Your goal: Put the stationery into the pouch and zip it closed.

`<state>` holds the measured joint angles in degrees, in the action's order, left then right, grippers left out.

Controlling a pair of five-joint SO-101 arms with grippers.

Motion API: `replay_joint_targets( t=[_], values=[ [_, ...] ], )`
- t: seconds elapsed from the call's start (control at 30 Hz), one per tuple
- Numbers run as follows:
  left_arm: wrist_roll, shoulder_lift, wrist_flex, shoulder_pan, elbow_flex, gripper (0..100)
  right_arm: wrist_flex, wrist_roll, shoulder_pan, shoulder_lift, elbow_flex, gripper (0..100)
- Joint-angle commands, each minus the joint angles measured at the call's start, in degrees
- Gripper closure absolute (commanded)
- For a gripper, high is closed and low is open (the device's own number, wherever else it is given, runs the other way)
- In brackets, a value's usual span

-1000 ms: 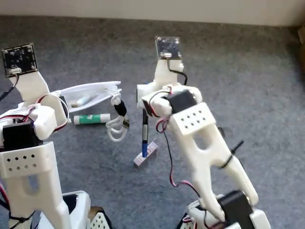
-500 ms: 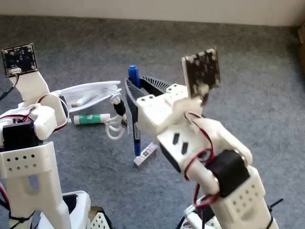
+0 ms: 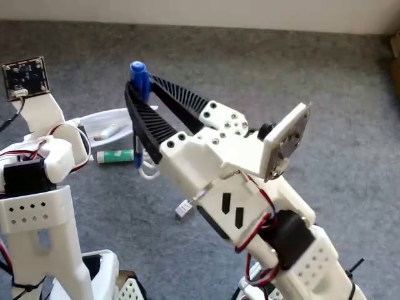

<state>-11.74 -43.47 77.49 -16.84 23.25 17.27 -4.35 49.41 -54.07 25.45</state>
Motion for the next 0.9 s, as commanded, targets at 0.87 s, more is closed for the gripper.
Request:
replay_joint_targets(
  t=[0.87],
  values=[
    [-0.44,-0.13,-0.70,1.01,-2.68,99,-75.91,20.48,3.91,22.90,31.87,99.5]
  ],
)
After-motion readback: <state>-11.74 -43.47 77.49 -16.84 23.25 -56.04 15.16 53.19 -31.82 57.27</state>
